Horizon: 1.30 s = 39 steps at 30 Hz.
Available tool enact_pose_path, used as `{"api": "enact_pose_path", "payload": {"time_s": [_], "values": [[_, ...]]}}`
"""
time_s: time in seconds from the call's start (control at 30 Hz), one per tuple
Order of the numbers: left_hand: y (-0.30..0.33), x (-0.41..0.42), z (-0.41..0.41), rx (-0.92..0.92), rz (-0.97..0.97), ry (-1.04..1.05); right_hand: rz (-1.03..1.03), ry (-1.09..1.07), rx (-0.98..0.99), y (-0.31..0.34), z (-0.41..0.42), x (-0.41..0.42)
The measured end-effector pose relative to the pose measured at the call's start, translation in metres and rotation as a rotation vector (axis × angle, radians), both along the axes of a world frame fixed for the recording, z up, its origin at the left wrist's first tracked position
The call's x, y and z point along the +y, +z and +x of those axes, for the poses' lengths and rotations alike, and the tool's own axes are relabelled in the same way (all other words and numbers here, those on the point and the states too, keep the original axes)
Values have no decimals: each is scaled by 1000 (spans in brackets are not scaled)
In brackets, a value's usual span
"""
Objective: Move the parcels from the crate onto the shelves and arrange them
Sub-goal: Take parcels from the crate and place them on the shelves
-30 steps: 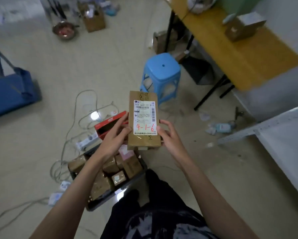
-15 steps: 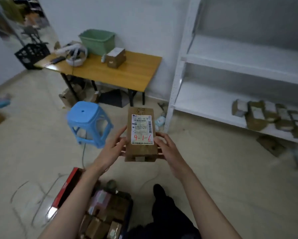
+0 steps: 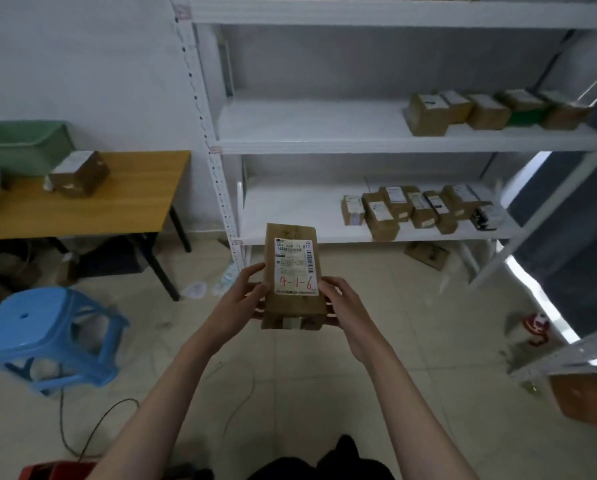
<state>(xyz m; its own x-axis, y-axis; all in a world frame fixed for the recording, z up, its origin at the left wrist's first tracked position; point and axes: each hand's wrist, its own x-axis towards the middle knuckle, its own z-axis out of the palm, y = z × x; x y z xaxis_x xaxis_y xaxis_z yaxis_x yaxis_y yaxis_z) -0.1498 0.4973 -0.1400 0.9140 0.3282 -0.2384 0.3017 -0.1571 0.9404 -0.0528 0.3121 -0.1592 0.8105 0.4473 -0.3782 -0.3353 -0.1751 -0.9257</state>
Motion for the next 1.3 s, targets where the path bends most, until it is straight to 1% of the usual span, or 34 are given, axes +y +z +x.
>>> {"api": "enact_pose_path", "payload": {"time_s": [0.13, 0.27, 0.47, 0.67, 0.93, 1.17, 1.3], "values": [[-10, -35, 64, -13, -13, -23, -24, -44, 12, -3, 57, -38], [-23, -68, 118, -13, -41, 19, -30, -74, 5, -10, 110, -67], [-37, -95, 171, 15, -77, 86, -2, -71, 56, -27, 158, -91], [-56, -100, 219, 56, -103, 117, 16, -72, 72, -52, 204, -96], [-112, -71, 320, 56, -120, 148, -4, -43, 98, -104, 300, -64], [-199, -4, 449, 115, -161, 124, -70, -17, 217, -168, 420, 0], [-251, 34, 523, 142, -224, 144, -60, -26, 284, -220, 497, 40]]}}
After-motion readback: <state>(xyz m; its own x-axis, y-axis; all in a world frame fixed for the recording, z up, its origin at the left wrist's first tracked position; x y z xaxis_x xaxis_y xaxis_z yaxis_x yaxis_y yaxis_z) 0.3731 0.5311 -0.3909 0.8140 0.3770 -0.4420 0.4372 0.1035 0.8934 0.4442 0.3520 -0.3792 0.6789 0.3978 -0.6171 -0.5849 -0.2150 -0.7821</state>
